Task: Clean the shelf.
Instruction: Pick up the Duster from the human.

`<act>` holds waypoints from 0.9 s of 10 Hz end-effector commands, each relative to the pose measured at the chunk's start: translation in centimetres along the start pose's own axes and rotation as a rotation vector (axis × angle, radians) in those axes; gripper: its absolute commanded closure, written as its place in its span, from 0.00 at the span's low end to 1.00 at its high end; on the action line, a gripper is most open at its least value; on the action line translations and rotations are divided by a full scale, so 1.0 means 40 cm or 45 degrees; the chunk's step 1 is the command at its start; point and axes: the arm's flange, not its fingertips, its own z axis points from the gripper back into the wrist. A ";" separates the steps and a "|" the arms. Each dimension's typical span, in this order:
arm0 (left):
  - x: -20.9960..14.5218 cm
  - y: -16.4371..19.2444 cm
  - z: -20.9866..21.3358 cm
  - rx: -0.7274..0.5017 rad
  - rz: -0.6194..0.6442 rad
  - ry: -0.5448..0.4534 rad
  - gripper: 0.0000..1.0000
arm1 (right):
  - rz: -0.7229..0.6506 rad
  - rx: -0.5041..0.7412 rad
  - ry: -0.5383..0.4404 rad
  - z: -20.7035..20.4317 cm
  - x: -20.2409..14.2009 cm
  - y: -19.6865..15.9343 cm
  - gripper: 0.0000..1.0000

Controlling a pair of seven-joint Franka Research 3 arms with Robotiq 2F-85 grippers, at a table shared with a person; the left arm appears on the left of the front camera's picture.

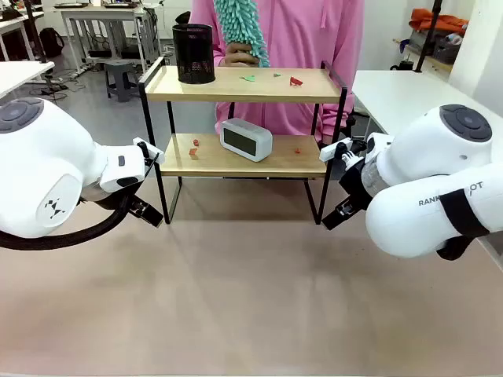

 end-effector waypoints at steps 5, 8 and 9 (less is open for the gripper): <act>0.001 0.000 0.001 0.001 0.000 -0.003 0.00 | 0.000 0.000 0.000 0.000 0.000 0.000 0.00; 0.001 0.000 0.001 0.001 0.000 -0.003 0.00 | 0.000 0.000 0.000 0.000 0.000 0.000 0.00; 0.001 0.000 0.001 0.001 0.000 -0.003 0.00 | 0.000 0.000 0.000 0.000 0.000 0.000 0.00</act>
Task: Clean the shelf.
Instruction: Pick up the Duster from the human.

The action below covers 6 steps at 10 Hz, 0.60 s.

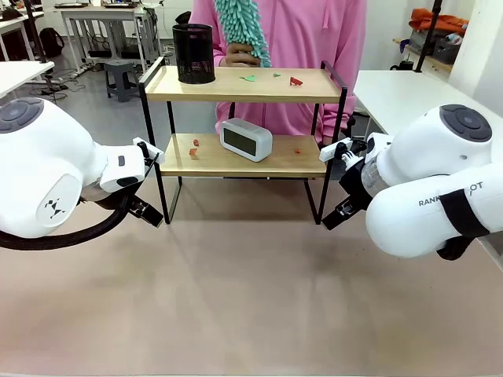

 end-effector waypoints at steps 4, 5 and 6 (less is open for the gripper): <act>0.001 0.000 0.001 0.001 -0.001 -0.003 0.00 | -0.001 0.000 0.000 0.000 0.000 0.000 0.00; 0.000 0.000 0.000 0.000 0.000 0.000 0.00 | 0.000 0.000 0.000 0.000 0.000 0.000 0.00; -0.029 0.010 0.068 -0.272 -0.142 0.154 0.00 | -0.084 0.209 0.323 0.088 0.002 -0.017 0.00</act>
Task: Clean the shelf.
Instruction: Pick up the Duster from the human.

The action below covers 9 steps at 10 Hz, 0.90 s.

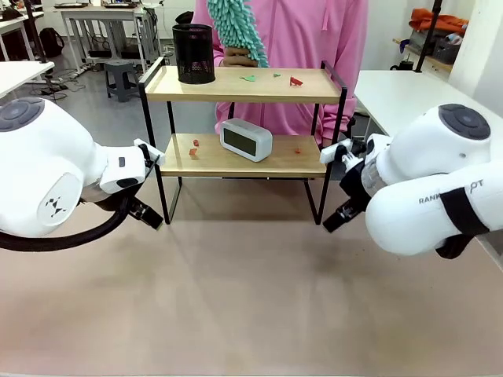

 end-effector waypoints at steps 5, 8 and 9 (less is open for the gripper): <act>-0.267 0.272 0.528 -0.350 0.510 -0.457 0.00 | -1.021 0.587 -0.461 0.585 -0.279 -0.281 0.00; -0.516 0.456 0.585 -0.617 1.236 -1.114 0.00 | -1.489 0.705 -0.832 0.641 -0.607 -0.408 0.00; -0.530 0.482 0.528 -0.735 1.366 -1.135 0.00 | -1.618 0.747 -0.831 0.581 -0.669 -0.421 0.00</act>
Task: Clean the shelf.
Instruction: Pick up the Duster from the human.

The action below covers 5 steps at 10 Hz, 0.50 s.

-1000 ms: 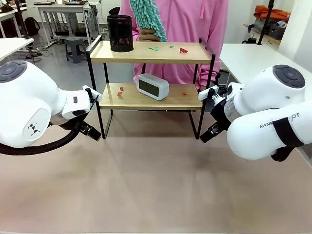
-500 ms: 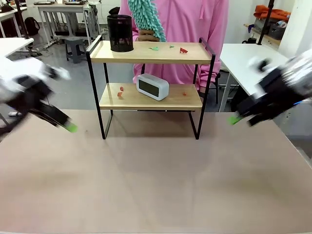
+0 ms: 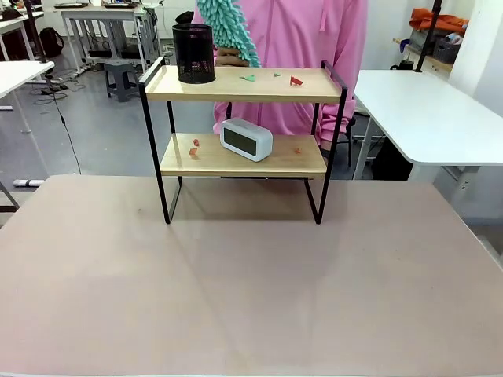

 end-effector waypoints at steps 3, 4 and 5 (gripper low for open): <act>0.000 0.000 0.000 0.000 0.000 0.000 0.00 | 0.000 0.000 0.000 0.000 0.000 0.000 0.00; 0.000 0.000 0.000 0.000 0.000 0.000 0.00 | 0.000 0.000 0.000 0.000 0.000 0.000 0.00; 0.000 0.000 0.000 0.000 0.000 0.000 0.00 | 0.000 0.000 0.000 0.000 0.000 0.000 0.00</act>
